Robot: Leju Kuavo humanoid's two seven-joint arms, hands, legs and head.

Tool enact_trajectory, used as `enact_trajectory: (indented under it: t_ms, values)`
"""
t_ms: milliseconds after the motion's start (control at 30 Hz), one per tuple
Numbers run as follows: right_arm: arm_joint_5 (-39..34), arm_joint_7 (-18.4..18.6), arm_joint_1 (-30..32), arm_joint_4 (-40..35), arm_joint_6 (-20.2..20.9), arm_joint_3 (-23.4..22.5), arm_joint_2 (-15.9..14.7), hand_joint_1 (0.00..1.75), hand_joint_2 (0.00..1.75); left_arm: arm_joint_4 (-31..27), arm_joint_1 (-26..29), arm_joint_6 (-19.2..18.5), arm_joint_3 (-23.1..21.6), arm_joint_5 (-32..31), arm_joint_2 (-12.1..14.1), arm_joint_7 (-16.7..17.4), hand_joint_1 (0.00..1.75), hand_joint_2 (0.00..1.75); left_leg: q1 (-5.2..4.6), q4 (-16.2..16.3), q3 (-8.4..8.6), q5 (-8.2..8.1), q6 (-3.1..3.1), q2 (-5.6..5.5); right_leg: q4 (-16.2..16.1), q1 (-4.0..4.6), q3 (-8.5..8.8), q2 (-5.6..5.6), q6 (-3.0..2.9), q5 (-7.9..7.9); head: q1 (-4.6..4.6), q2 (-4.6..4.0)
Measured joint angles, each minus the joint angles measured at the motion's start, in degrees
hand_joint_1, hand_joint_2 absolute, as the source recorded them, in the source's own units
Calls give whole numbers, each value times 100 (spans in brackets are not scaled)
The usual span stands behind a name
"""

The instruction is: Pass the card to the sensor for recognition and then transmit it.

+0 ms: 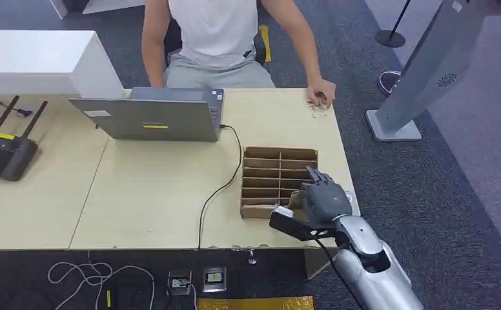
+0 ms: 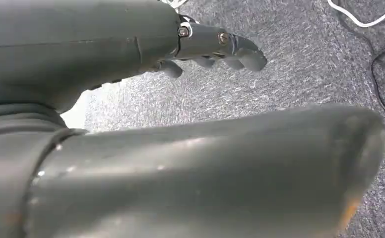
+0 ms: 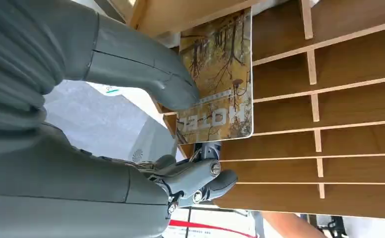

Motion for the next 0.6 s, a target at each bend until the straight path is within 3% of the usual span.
enact_trajectory:
  t_ms: [600]
  values:
    - [-125, -243, -301, 503, -568, -199, 31, 175, 175, 0, -5, 17, 7, -129, -44, 0, 0, 0, 0, 0, 1, 1, 0, 0, 0, 0, -1, 2, 0, 0, 2, 0]
